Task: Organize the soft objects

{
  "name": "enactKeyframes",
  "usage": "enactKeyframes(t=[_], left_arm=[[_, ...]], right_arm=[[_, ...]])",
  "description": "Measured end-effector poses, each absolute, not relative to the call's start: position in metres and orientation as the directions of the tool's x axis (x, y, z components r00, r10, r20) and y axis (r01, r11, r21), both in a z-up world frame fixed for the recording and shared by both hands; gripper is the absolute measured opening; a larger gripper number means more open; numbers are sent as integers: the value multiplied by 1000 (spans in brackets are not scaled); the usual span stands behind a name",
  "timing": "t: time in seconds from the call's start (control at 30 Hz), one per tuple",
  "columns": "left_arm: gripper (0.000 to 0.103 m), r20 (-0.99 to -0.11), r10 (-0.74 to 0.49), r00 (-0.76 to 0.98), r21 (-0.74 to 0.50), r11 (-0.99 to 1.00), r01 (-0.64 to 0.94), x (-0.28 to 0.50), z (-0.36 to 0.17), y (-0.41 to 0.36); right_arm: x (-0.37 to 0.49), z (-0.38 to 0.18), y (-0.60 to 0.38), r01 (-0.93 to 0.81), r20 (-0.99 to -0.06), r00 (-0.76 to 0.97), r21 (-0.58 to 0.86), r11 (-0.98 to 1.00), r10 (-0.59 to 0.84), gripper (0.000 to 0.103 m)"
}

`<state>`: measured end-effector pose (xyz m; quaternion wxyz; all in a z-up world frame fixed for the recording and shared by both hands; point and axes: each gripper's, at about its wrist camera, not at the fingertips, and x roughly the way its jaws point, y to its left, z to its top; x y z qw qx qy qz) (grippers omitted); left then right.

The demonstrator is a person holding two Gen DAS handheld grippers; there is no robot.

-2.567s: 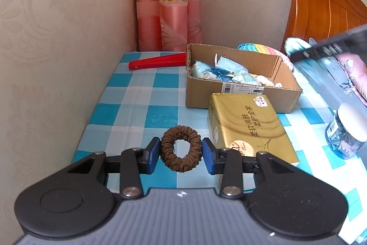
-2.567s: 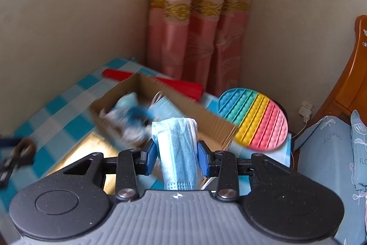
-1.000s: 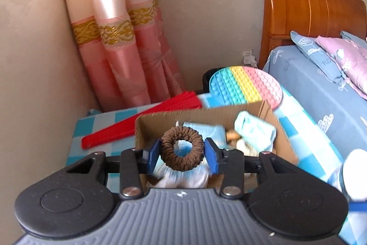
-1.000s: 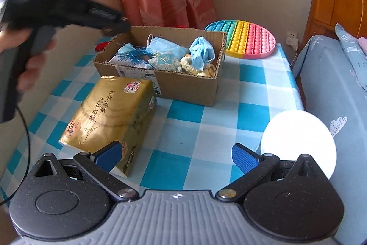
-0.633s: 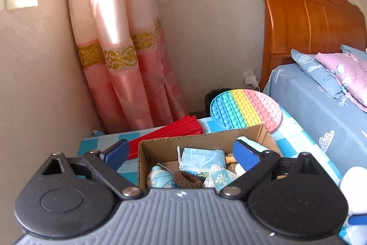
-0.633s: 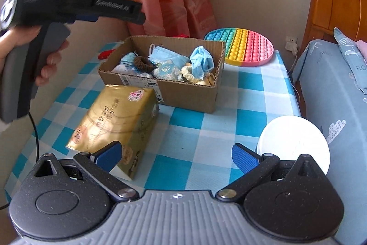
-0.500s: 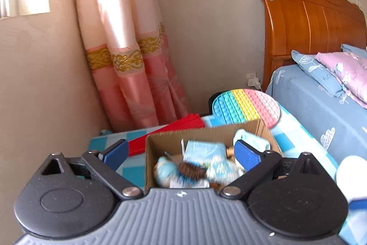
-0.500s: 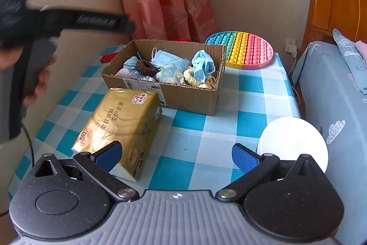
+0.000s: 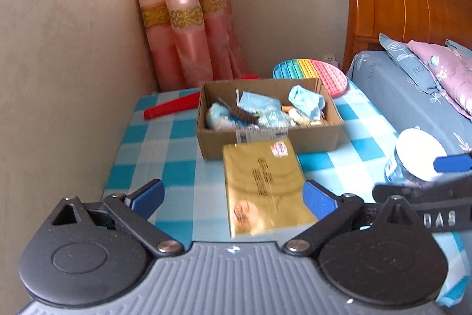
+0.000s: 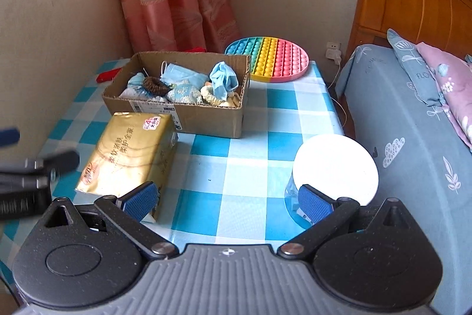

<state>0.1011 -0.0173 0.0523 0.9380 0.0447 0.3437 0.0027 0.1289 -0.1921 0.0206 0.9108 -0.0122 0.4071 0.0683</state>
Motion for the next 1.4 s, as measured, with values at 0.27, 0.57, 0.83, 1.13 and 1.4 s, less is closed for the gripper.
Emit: enactKeyframes(t=[0.27,0.57,0.83,1.13,1.4], left_arm=[[100,-681,48,731,36,999,-33,76,57,-11],[100,-675,55,736,37,998,-40,69,60,-11],[100,-679,59,732,36,998,-47,70,59,-10],[100,-680,60,731,36,998,-48,70,58,-10],[100,-682,66,728,42,998,-51,71,58,-10]], right_arm=[[115,35,-187,-145,-719,683,33,989,124,103],[112,36,-187,-141,-720,683,34,989,122,103],[112,36,-187,-144,-722,680,37,989,126,103],[111,36,-188,-145,-724,677,42,989,130,103],[111,35,-189,-142,-724,677,48,989,133,103]])
